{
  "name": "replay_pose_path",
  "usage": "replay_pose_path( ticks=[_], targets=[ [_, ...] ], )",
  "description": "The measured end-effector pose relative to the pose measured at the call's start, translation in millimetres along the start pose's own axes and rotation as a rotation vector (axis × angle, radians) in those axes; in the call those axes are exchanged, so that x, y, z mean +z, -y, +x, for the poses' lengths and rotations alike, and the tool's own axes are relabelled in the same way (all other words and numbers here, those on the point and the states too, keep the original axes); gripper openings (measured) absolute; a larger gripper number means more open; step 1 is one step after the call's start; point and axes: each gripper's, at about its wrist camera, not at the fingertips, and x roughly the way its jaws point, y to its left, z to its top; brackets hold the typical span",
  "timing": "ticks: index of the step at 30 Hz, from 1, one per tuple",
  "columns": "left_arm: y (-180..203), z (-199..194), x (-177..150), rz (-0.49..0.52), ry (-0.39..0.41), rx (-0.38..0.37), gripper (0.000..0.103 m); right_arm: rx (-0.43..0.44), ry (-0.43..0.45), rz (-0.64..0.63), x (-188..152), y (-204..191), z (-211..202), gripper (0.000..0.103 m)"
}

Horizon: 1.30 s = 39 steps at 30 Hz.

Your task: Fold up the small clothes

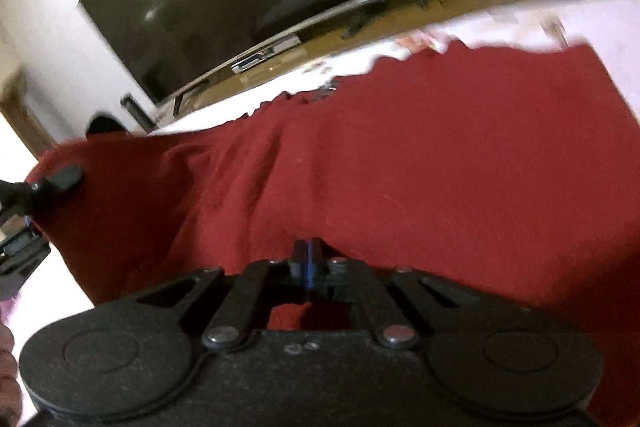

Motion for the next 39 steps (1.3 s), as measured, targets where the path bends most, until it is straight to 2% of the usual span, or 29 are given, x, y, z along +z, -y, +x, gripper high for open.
replay_pose_path(
  ticks=[1, 2, 5, 6, 8, 9, 10, 11, 13, 14, 16, 17, 19, 21, 24, 27, 30, 34, 39],
  targets=[
    [23.6, 11.8, -1.1, 0.084, -0.042, -0.024, 0.009, 0.009, 0.012, 0.074, 1.9, 9.6, -8.9, 0.001],
    [42.4, 22.4, -5.1, 0.142, -0.078, -0.045, 0.009, 0.004, 0.055, 0.135, 2.8, 20.2, -24.2, 0.011],
    [92.7, 63.1, -33.7, 0.292, -0.228, -0.077, 0.009, -0.028, 0.161, 0.258, -0.8, 57.0, -74.8, 0.021],
    [103.2, 79.1, -47.5, 0.312, -0.289, -0.083, 0.009, -0.036, 0.185, 0.294, -3.3, 70.4, -91.7, 0.023],
    [114.0, 109.6, -76.7, 0.326, -0.404, -0.096, 0.01, -0.052, 0.23, 0.385, -10.4, 97.5, -123.8, 0.039],
    [117.2, 118.8, -89.5, 0.334, -0.452, -0.074, 0.014, -0.047, 0.256, 0.425, -14.7, 108.7, -137.6, 0.042],
    [121.9, 120.1, -98.2, 0.348, -0.465, -0.054, 0.032, -0.041, 0.281, 0.459, -19.3, 118.6, -151.4, 0.052],
    [125.2, 111.6, -100.3, 0.353, -0.443, -0.085, 0.064, -0.048, 0.299, 0.484, -23.8, 125.9, -164.8, 0.057],
    [130.1, 84.2, -92.1, 0.336, -0.397, -0.195, 0.093, -0.039, 0.333, 0.496, -29.3, 133.4, -185.3, 0.061],
    [130.2, 69.2, -85.3, 0.336, -0.362, -0.224, 0.093, -0.031, 0.346, 0.498, -33.0, 135.5, -193.6, 0.062],
    [118.8, 44.1, -69.6, 0.332, -0.313, -0.228, 0.093, 0.006, 0.346, 0.498, -38.8, 135.3, -202.0, 0.062],
    [106.4, 36.8, -61.2, 0.311, -0.286, -0.201, 0.093, 0.028, 0.336, 0.494, -38.4, 133.4, -200.5, 0.062],
    [74.6, 29.4, -47.5, 0.243, -0.232, -0.092, 0.093, 0.069, 0.307, 0.473, -32.6, 128.1, -193.1, 0.062],
    [38.0, 31.5, -37.1, 0.114, -0.221, 0.017, 0.092, 0.119, 0.265, 0.45, -28.5, 116.9, -178.0, 0.062],
    [6.1, 36.5, -31.8, 0.017, -0.206, 0.092, 0.092, 0.148, 0.201, 0.396, -16.4, 97.7, -149.0, 0.063],
    [-6.8, 45.3, -33.0, -0.002, -0.212, 0.137, 0.092, 0.148, 0.116, 0.387, -3.1, 93.7, -117.1, 0.064],
    [-11.1, 58.0, -38.5, 0.027, -0.266, 0.183, 0.092, 0.166, 0.025, 0.413, 3.3, 95.1, -95.9, 0.064],
    [-8.9, 65.5, -42.8, 0.104, -0.294, 0.202, 0.092, 0.19, 0.002, 0.398, 2.9, 93.3, -92.1, 0.064],
    [-10.1, 65.8, -39.1, 0.101, -0.295, 0.201, 0.092, 0.199, -0.012, 0.345, 18.9, 83.4, -75.8, 0.064]
  ],
)
